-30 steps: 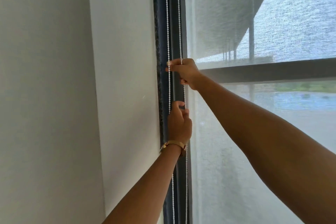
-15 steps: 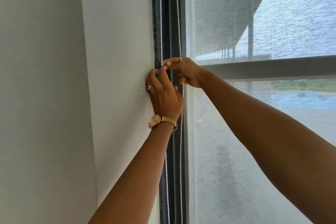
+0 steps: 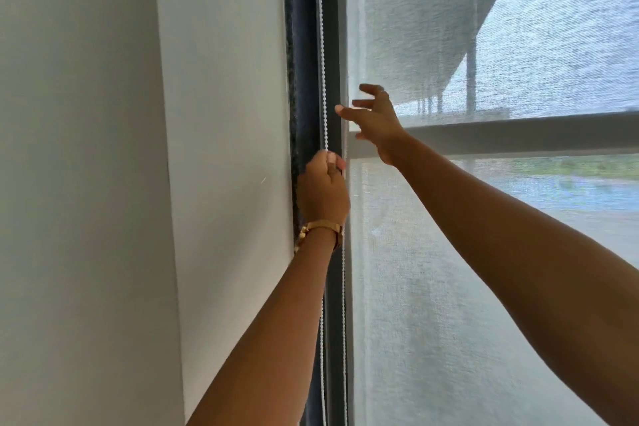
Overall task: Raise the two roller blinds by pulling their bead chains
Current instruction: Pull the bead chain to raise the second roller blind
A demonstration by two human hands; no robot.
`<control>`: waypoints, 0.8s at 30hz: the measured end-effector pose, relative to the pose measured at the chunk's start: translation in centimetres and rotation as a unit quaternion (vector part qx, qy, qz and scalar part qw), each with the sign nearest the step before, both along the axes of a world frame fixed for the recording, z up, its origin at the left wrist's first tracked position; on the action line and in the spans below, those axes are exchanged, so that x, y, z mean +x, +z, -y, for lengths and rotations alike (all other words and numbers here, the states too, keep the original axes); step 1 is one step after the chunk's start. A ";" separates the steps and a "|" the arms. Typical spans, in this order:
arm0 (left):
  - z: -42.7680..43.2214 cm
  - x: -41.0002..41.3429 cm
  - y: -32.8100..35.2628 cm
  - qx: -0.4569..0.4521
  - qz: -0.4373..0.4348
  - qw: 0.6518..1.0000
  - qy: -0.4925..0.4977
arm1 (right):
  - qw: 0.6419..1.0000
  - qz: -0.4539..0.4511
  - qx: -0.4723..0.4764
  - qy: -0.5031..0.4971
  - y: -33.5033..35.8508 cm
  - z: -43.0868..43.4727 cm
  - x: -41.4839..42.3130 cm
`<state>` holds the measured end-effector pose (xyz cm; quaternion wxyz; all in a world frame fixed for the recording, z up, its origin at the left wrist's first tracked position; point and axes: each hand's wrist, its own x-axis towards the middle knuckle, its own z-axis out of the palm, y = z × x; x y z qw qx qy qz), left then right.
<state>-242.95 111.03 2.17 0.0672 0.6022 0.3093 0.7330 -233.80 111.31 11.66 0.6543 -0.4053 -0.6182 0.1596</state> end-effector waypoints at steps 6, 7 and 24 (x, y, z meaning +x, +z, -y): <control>1.3 1.6 -1.6 0.045 0.000 0.997 -0.062 | 0.975 -0.008 0.194 -0.110 0.2 0.8 -1.5; 1.3 1.7 -1.9 0.042 0.008 0.997 -0.069 | 0.983 -0.028 0.177 -0.049 0.4 1.1 -2.0; -0.6 0.9 -18.5 -0.197 -0.095 0.954 -0.203 | 0.992 -0.048 0.101 0.055 -2.8 1.2 -3.1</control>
